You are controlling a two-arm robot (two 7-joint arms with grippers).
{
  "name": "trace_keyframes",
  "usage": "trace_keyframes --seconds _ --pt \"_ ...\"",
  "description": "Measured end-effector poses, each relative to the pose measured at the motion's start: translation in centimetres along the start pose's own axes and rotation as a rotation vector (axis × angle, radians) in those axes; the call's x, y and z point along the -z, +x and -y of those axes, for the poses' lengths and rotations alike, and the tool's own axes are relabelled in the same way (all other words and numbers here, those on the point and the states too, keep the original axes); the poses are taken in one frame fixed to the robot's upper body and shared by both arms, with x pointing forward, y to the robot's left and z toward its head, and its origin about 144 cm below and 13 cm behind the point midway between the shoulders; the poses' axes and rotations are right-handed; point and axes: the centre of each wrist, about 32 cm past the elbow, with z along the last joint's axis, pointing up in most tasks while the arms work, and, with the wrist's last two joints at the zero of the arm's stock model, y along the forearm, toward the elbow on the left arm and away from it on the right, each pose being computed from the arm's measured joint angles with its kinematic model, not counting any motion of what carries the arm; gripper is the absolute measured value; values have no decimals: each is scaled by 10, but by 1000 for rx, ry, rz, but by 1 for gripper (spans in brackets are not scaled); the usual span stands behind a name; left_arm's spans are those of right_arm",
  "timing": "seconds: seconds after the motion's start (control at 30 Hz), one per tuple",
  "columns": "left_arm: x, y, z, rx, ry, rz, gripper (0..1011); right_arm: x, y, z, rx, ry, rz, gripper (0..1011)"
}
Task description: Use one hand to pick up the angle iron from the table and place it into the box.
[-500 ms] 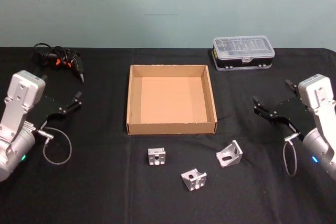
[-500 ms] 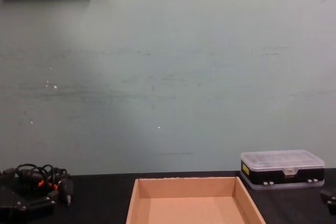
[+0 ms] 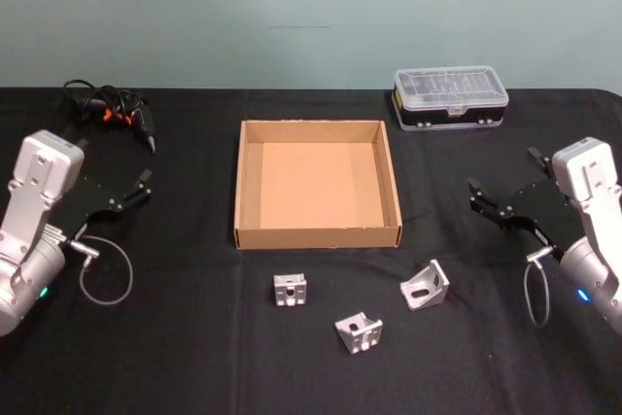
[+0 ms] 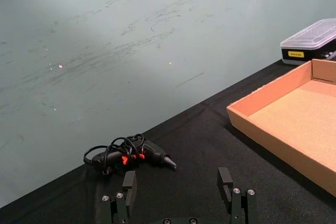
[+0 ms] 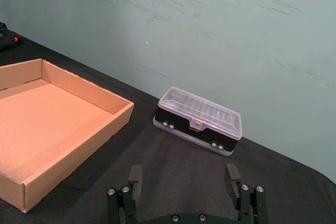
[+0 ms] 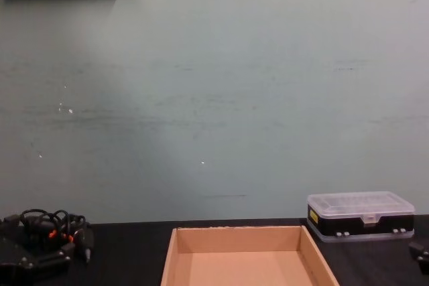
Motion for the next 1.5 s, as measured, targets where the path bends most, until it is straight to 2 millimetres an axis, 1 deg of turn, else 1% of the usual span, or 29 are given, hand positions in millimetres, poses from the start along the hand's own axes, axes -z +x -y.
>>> trace_keyframes --seconds 1.5 --pt "0 0 0 0 0 0 1011 0 0 0 0 0 0 1002"
